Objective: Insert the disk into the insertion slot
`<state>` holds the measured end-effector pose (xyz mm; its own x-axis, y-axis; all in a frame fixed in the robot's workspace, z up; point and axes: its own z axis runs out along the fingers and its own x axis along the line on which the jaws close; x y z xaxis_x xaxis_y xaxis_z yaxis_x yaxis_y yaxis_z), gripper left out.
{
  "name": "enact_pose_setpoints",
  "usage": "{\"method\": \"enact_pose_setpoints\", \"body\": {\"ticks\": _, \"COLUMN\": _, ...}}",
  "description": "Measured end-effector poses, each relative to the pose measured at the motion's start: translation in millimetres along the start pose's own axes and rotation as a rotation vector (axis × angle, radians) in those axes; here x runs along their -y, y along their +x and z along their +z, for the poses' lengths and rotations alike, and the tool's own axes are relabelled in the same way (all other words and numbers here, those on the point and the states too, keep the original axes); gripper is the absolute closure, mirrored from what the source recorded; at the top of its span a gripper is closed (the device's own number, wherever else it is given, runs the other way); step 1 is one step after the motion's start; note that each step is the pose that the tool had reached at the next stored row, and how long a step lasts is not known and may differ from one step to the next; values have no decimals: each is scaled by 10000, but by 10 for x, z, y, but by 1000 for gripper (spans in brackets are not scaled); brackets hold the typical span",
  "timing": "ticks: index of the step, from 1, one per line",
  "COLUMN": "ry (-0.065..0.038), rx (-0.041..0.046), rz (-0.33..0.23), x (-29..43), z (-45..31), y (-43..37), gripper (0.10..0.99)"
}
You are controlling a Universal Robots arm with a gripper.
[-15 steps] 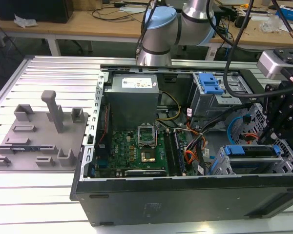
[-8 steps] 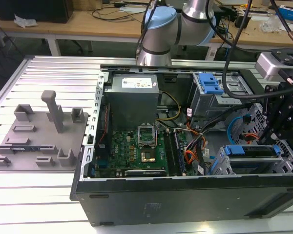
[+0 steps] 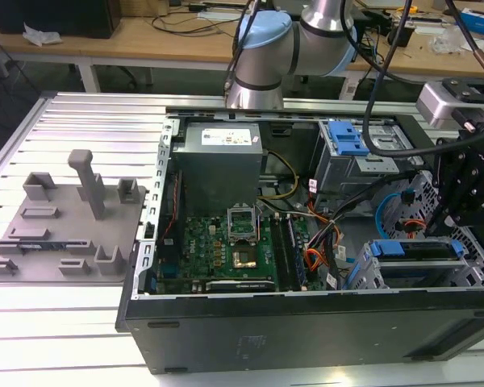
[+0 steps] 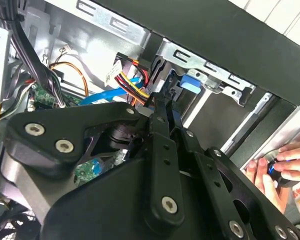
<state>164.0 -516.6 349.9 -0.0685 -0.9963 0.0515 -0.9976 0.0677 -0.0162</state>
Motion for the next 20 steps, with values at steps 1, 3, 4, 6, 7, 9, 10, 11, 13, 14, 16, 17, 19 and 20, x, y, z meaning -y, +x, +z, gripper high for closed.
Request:
{"method": "enact_pose_setpoints", "body": {"ticks": 1, "ry": 0, "rx": -3, "rz": 0, "x": 0, "z": 0, "y": 0, "gripper": 922}}
{"method": "enact_pose_setpoints", "body": {"ticks": 3, "ry": 3, "rx": -40, "rz": -1, "x": 0, "z": 0, "y": 0, "gripper": 922}}
{"method": "enact_pose_setpoints", "body": {"ticks": 4, "ry": 4, "rx": -51, "rz": -1, "x": 0, "z": 0, "y": 0, "gripper": 922}}
{"method": "enact_pose_setpoints", "body": {"ticks": 6, "ry": 7, "rx": -102, "rz": -3, "x": -1, "z": 0, "y": 0, "gripper": 922}}
{"method": "enact_pose_setpoints", "body": {"ticks": 7, "ry": 8, "rx": -109, "rz": -1, "x": -4, "z": 0, "y": 0, "gripper": 922}}
{"method": "enact_pose_setpoints", "body": {"ticks": 9, "ry": 14, "rx": -175, "rz": 9, "x": -10, "z": -1, "y": -5, "gripper": 922}}
{"method": "enact_pose_setpoints", "body": {"ticks": 10, "ry": 17, "rx": -203, "rz": 12, "x": -11, "z": -2, "y": -11, "gripper": 922}}
{"method": "enact_pose_setpoints", "body": {"ticks": 11, "ry": 22, "rx": -225, "rz": 16, "x": -12, "z": -6, "y": -17, "gripper": 922}}
{"method": "enact_pose_setpoints", "body": {"ticks": 13, "ry": 54, "rx": -246, "rz": 22, "x": -14, "z": -88, "y": -16, "gripper": 922}}
{"method": "enact_pose_setpoints", "body": {"ticks": 14, "ry": 62, "rx": -216, "rz": 22, "x": -13, "z": -103, "y": -12, "gripper": 922}}
{"method": "enact_pose_setpoints", "body": {"ticks": 16, "ry": 59, "rx": -19, "rz": 27, "x": -15, "z": -120, "y": 9, "gripper": 922}}
{"method": "enact_pose_setpoints", "body": {"ticks": 17, "ry": 58, "rx": 55, "rz": 28, "x": -15, "z": -120, "y": 17, "gripper": 922}}
{"method": "enact_pose_setpoints", "body": {"ticks": 19, "ry": 56, "rx": 120, "rz": 27, "x": -16, "z": -119, "y": 31, "gripper": 922}}
{"method": "enact_pose_setpoints", "body": {"ticks": 20, "ry": 56, "rx": 120, "rz": 28, "x": -18, "z": -119, "y": 32, "gripper": 922}}
